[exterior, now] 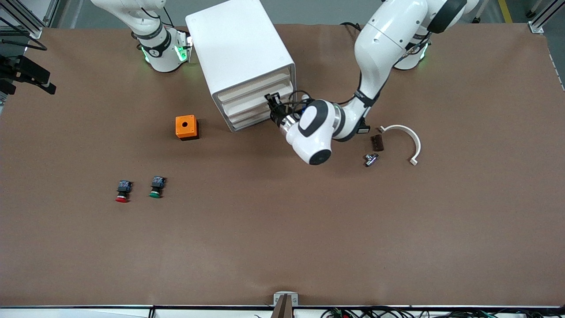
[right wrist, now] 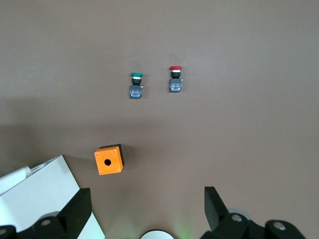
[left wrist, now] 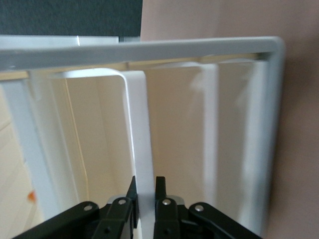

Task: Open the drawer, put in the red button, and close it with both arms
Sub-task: 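Pull the top drawer open with the left gripper, then withdraw the left gripper while the right gripper reaches the red button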

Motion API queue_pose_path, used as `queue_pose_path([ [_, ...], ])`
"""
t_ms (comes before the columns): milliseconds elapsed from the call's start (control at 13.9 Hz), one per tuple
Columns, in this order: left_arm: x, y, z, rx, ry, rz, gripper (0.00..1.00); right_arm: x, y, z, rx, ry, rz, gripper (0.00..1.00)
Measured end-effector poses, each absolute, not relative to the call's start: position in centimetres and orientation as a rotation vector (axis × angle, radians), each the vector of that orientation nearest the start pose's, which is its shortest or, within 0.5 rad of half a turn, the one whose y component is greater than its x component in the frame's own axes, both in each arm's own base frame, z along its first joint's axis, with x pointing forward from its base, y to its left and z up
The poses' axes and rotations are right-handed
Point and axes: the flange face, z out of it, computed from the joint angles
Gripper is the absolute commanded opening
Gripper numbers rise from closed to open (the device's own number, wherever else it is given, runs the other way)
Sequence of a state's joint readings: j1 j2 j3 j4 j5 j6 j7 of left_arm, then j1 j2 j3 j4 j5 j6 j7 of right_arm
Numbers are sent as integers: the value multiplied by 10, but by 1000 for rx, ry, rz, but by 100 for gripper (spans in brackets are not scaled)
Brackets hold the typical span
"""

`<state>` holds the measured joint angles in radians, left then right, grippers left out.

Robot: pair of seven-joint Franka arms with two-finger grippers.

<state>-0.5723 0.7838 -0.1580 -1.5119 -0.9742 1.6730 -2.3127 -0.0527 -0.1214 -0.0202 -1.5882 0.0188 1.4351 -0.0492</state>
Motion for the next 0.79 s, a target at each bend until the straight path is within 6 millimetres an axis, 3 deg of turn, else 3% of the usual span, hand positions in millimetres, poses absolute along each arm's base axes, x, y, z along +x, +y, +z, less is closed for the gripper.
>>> queue_pose_path([
  [216, 510, -442, 219, 1480, 2649, -1842, 0, 500, -37, 669, -3118, 38, 47, 100],
  [288, 524, -431, 220, 1445, 2641, -1836, 15, 500, -37, 669, -3118, 38, 47, 100],
  [360, 534, -423, 221, 1423, 2631, -1831, 54, 500, -37, 669, -3117, 38, 48, 100],
  [432, 542, -416, 221, 1414, 2613, -1825, 100, 500, -37, 669, -3117, 38, 48, 100],
  [791, 561, -403, 222, 1419, 2538, -1778, 100, 500, -39, 669, -3117, 44, 47, 100],
])
